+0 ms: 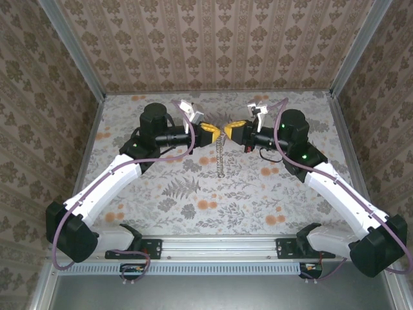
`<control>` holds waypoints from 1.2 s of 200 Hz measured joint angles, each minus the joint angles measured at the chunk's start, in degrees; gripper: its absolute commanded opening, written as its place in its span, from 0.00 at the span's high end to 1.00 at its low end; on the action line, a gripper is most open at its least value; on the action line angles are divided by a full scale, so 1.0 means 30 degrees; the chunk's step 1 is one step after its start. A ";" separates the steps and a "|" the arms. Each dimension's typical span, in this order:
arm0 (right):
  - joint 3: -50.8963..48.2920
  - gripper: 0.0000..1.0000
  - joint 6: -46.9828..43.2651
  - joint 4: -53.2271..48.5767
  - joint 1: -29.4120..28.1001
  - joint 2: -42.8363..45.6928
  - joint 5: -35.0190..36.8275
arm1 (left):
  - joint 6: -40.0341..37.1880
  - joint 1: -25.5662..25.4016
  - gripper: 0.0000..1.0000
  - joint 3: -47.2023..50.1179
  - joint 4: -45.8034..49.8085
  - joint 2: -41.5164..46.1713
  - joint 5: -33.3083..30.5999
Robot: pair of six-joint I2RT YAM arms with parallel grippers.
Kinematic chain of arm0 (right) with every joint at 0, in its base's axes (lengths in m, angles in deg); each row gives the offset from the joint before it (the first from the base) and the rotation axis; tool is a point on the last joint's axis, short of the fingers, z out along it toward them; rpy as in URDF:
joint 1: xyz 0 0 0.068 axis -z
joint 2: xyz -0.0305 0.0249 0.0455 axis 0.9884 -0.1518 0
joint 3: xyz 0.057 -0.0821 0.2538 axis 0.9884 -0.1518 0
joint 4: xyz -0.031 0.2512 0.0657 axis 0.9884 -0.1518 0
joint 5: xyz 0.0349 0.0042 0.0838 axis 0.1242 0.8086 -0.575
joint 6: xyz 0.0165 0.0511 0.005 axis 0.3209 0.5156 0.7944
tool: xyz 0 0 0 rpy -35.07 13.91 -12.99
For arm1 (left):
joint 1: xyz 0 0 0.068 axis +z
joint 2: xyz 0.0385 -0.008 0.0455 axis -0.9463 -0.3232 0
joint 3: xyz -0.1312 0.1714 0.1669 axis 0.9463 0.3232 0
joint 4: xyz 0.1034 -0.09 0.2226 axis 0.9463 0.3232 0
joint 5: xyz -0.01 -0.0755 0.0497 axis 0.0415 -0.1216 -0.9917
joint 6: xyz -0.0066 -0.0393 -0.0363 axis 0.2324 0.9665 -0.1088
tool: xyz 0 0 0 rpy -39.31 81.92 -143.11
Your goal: Put the keys on the keyring
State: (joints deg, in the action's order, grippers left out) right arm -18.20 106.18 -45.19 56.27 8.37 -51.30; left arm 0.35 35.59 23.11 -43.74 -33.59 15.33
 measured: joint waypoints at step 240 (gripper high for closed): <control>-0.1719 0.56 0.2696 0.1719 0.1472 0.0342 -0.1821 | 0.0488 -0.0146 1.00 0.0000 -0.1195 0.0073 -0.0291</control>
State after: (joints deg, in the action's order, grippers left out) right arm -23.36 114.27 -40.03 60.69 9.40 -56.76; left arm 1.81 35.16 23.11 -47.33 -33.38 14.45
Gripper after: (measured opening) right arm 0.435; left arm 0.047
